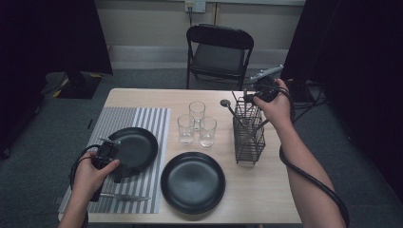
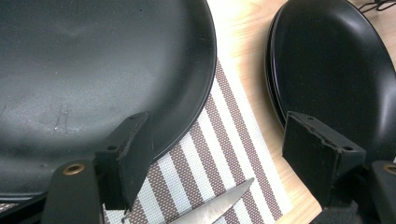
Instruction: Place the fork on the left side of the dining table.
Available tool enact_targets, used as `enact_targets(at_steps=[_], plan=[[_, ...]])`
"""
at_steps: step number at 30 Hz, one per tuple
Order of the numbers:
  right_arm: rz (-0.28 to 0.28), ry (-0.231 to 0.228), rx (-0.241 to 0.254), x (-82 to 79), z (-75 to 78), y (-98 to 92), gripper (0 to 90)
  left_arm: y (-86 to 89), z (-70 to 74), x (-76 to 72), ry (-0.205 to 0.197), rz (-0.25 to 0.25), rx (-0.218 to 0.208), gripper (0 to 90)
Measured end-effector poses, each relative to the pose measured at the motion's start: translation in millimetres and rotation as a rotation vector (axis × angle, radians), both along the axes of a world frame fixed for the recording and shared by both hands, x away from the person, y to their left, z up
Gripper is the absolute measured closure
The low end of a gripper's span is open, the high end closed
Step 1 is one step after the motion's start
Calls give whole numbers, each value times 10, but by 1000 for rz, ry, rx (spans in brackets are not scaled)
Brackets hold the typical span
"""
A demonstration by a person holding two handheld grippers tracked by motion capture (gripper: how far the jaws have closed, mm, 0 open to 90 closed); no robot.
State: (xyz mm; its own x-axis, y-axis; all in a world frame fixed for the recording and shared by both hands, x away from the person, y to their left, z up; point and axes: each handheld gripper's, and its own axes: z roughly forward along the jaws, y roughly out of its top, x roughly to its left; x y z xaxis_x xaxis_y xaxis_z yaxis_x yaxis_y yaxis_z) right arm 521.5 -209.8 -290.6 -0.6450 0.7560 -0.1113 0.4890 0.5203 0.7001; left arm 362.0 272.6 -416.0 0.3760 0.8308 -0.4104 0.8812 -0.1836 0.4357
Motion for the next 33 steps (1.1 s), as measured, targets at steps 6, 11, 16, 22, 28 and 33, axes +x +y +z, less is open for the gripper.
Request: enact_targets(at_steps=[6, 11, 16, 22, 28, 33], plan=[[-3, -10, 8, -32, 126, -26, 874, -4, -1, 0, -4, 1, 3, 245], [-2, -22, 22, -54, 205, -48, 874, -19, 1, -2, -6, -3, -3, 244], [0, -23, 28, -72, 259, -67, 874, -33, 10, -6, -3, -7, -2, 244], [-1, -29, 42, -95, 328, -85, 874, -33, 10, -7, -2, -7, -1, 244], [3, -45, 49, -128, 443, -83, 874, -37, 4, -6, -3, -9, -3, 244], [7, -57, 53, -154, 528, -82, 874, -39, 10, -8, -5, -10, -5, 243]])
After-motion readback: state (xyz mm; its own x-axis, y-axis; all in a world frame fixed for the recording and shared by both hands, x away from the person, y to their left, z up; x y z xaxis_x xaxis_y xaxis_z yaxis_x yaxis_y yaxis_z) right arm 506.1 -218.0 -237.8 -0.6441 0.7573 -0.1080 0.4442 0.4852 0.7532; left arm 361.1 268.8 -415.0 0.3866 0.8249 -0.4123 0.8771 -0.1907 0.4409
